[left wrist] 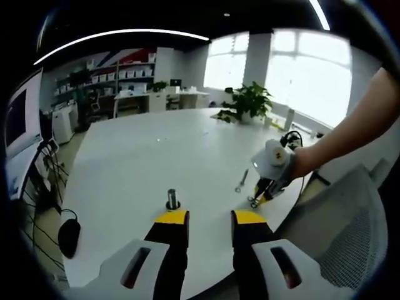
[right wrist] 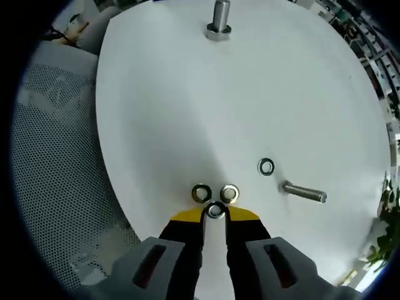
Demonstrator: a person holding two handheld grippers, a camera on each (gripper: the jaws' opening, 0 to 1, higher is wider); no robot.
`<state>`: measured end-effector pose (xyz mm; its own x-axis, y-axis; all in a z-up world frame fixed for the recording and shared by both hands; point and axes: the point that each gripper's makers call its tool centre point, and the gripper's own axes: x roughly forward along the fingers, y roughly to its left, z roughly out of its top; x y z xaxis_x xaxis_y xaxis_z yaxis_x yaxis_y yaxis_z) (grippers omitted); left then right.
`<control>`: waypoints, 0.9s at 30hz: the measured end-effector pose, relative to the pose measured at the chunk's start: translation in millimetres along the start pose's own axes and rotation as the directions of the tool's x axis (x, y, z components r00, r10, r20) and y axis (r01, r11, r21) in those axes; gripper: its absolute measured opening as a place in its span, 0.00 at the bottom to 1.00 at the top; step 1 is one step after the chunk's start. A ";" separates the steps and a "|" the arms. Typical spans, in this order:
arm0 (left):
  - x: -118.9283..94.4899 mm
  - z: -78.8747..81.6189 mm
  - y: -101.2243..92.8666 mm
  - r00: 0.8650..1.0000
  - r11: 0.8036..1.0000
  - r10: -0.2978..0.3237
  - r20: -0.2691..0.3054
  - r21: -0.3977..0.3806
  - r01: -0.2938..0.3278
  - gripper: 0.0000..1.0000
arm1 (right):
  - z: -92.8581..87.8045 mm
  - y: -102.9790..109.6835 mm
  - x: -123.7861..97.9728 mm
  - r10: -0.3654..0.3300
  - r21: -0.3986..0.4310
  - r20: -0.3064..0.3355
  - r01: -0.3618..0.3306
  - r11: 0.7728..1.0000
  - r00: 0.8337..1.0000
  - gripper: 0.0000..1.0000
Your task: Place the washer onto the threaded stud by aligning its center hole with the stud, sliding it down to the base, and recovering from edge contact or off-axis alignment until the washer reaches the visible bottom stop.
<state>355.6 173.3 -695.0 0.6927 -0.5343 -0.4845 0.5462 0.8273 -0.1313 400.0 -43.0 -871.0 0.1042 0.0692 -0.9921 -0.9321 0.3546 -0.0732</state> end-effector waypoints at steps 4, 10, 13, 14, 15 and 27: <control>0.4 0.8 0.4 1.000 1.000 0.000 0.002 -0.003 0.000 0.25 | 0.7 0.3 0.7 0.002 -0.017 -0.027 -0.002 1.000 1.000 0.15; 1.0 -0.1 -0.2 1.000 1.000 -0.003 -0.003 -0.002 0.003 0.25 | 0.0 -0.4 0.4 0.002 -0.005 -0.030 -0.002 1.000 1.000 0.14; 0.7 0.4 0.3 1.000 1.000 -0.002 0.000 -0.004 0.002 0.25 | -0.1 -0.5 0.4 -0.005 -0.013 -0.022 0.005 1.000 1.000 0.14; 0.5 0.1 0.5 1.000 1.000 -0.002 0.000 -0.005 0.002 0.25 | -0.1 -0.7 0.3 -0.007 -0.018 -0.019 0.007 1.000 1.000 0.14; 0.3 0.0 0.7 1.000 1.000 -0.001 0.000 -0.006 0.001 0.25 | -0.2 -1.3 0.1 -0.008 -0.010 -0.013 0.007 1.000 1.000 0.14; 0.4 -1.2 1.3 1.000 1.000 0.000 -0.005 -0.007 0.000 0.25 | -12.2 -13.3 -11.1 -0.026 0.140 0.048 0.020 0.990 0.999 0.13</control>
<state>356.0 174.4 -696.3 0.6907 -0.5331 -0.4886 0.5424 0.8288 -0.1374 407.0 -59.8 -860.3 0.1453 0.1041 -0.9839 -0.8724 0.4825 -0.0778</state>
